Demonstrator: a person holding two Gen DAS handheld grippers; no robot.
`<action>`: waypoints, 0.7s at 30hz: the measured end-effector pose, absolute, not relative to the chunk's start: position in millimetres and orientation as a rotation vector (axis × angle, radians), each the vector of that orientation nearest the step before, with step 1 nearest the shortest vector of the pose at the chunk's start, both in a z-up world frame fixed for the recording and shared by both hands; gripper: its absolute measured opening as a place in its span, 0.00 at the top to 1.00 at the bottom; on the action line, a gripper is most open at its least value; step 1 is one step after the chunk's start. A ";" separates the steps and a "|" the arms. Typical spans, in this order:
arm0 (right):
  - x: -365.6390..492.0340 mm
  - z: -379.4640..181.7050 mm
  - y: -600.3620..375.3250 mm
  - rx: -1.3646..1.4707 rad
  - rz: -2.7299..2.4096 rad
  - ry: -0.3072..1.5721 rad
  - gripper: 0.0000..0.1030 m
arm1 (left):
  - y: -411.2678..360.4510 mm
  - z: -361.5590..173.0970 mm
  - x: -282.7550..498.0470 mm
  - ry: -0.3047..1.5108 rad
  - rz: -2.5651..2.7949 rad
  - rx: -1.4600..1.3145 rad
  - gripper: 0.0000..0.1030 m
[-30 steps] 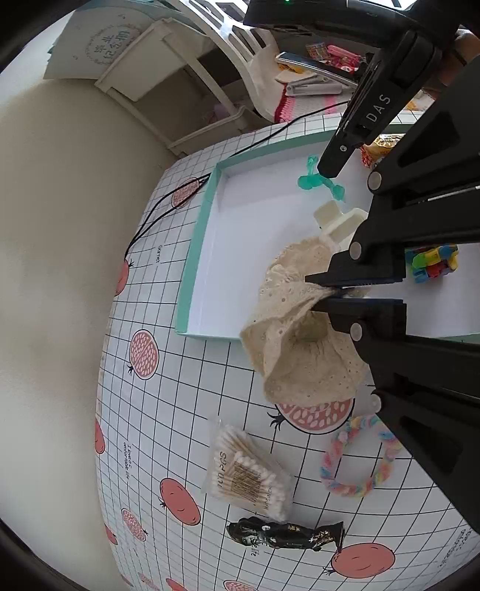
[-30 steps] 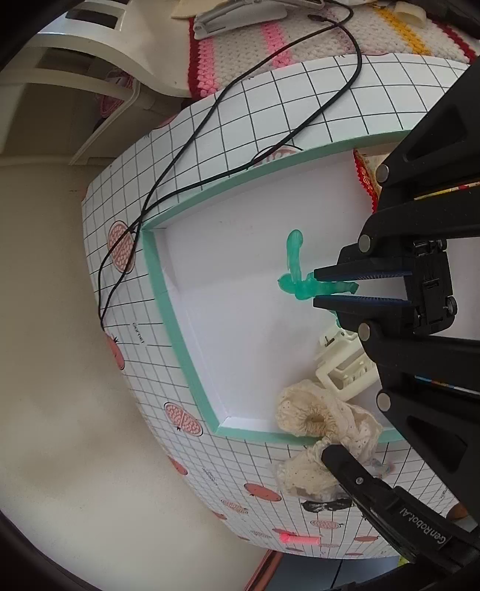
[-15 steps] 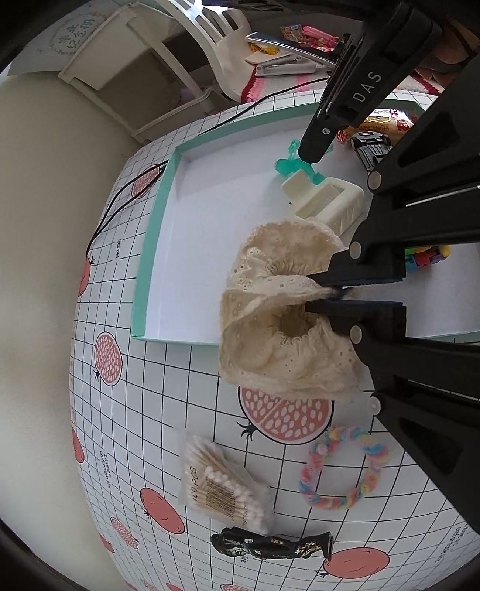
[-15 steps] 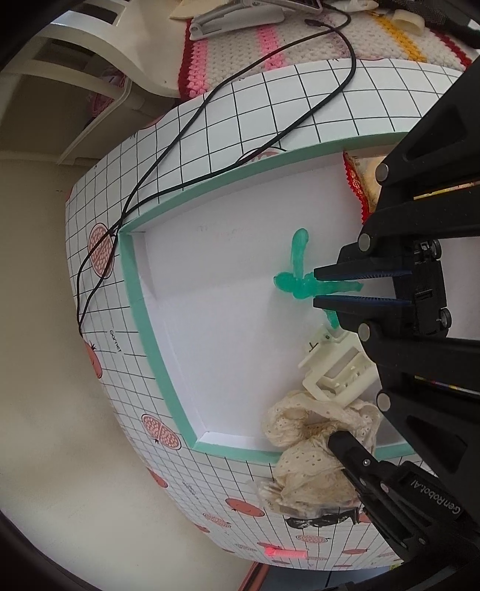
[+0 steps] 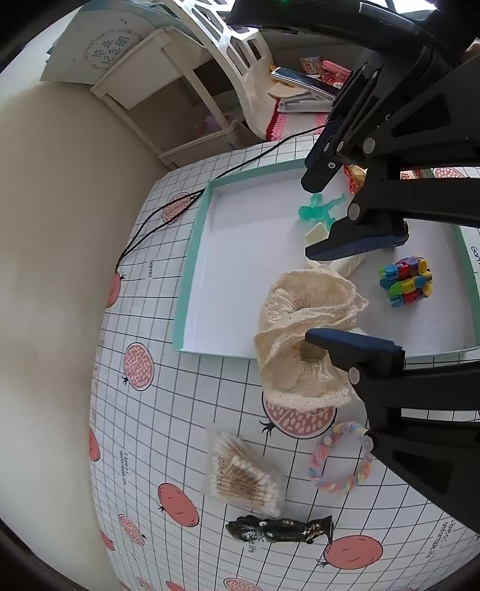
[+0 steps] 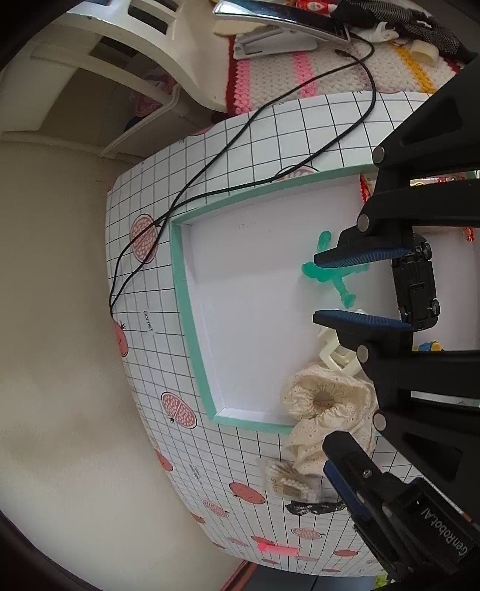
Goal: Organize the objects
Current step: 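Open both grippers to drop the scrunchie and green toy into the box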
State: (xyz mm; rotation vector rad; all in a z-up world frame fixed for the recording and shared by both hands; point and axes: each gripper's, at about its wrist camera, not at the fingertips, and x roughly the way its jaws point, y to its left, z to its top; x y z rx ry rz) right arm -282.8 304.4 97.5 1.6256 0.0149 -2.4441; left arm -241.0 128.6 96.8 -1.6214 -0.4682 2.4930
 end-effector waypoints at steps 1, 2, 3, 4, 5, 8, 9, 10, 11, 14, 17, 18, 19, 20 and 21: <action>-281.9 102.0 303.2 1.615 -2.452 0.030 0.66 | 127.0 101.9 -240.9 -0.466 2.507 -1.610 0.59; -281.8 105.6 301.3 1.605 -2.459 0.045 0.62 | 125.2 106.7 -240.5 -0.465 2.521 -1.599 0.57; -281.1 109.0 299.7 1.592 -2.466 0.060 0.56 | 123.1 110.6 -240.9 -0.466 2.533 -1.590 0.56; -280.4 112.1 298.2 1.582 -2.472 0.075 0.53 | 120.5 113.6 -240.7 -0.468 2.546 -1.583 0.52; -279.8 114.1 297.0 1.576 -2.475 0.088 0.50 | 117.6 115.9 -241.2 -0.470 2.557 -1.580 0.50; -278.7 118.4 295.1 1.559 -2.487 0.114 0.33 | 107.9 117.6 -242.3 -0.481 2.584 -1.592 0.43; -278.6 118.8 294.9 1.557 -2.486 0.114 0.30 | 104.8 117.0 -242.9 -0.482 2.597 -1.604 0.40; -278.8 118.6 294.7 1.559 -2.485 0.114 0.26 | 101.4 115.8 -243.3 -0.483 2.612 -1.620 0.35; -278.9 118.2 294.8 1.562 -2.486 0.115 0.24 | 97.5 114.6 -243.2 -0.487 2.625 -1.631 0.34; -279.7 116.1 294.7 1.572 -2.490 0.124 0.13 | 84.0 108.7 -243.9 -0.518 2.638 -1.661 0.32; -280.1 115.2 295.3 1.568 -2.497 0.128 0.02 | 73.6 104.4 -243.7 -0.535 2.651 -1.684 0.22; -280.0 114.9 295.3 1.567 -2.499 0.127 0.01 | 71.0 103.3 -243.5 -0.539 2.660 -1.690 0.21; -280.3 114.3 295.4 1.567 -2.500 0.123 0.01 | 68.5 102.5 -243.1 -0.543 2.666 -1.694 0.21; -280.3 113.3 295.6 1.568 -2.499 0.120 0.01 | 66.7 101.6 -243.1 -0.547 2.670 -1.698 0.21; -280.5 112.2 295.7 1.572 -2.496 0.119 0.01 | 65.2 100.9 -242.9 -0.548 2.672 -1.702 0.21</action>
